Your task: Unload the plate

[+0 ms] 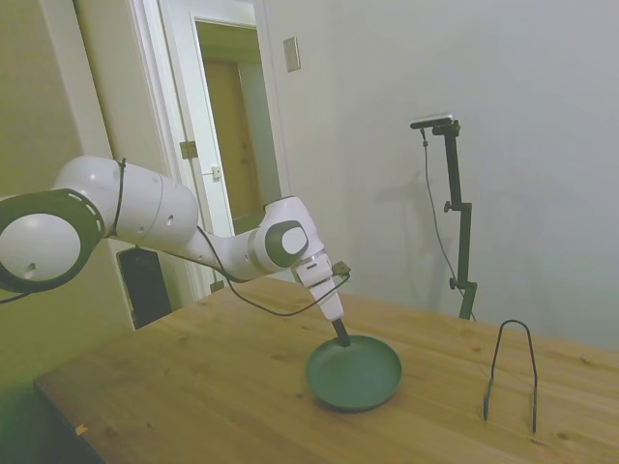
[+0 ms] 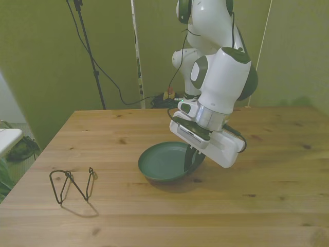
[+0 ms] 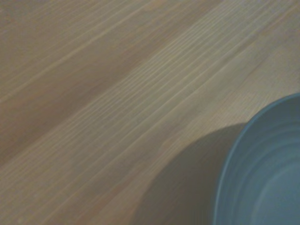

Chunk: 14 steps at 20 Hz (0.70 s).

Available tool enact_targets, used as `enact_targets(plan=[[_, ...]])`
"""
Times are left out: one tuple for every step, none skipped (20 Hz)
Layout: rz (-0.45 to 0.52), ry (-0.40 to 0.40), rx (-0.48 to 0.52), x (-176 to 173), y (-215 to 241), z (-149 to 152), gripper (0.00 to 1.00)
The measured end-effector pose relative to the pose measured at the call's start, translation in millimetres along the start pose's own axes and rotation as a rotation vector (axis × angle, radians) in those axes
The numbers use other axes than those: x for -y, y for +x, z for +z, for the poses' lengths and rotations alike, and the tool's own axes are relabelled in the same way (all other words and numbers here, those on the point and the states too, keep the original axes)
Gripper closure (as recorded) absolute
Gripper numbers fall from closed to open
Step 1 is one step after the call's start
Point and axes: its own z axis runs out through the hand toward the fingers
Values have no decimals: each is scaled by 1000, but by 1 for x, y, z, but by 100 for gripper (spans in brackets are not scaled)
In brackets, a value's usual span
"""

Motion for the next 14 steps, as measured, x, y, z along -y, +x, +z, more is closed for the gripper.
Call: enact_targets(plan=[[0, 7, 1, 1, 0, 0, 0], [1, 15, 1, 1, 1, -1, 0], [2, 19, 1, 2, 1, -1, 0], [4, 25, 2, 2, 2, -1, 0], [7, 33, 4, 3, 3, -3, 0], [11, 46, 7, 4, 5, -8, 0], [17, 64, 14, 5, 6, -19, 0], [20, 83, 26, 5, 7, -35, 0], [22, 97, 44, 4, 7, -53, 0], [19, 107, 68, 0, 6, -73, 0], [13, 114, 91, -5, 4, -93, 0], [3, 123, 114, -12, 2, -114, 0], [-8, 130, 137, -21, -1, -134, 0], [-23, 132, 161, -30, -3, -152, 0]])
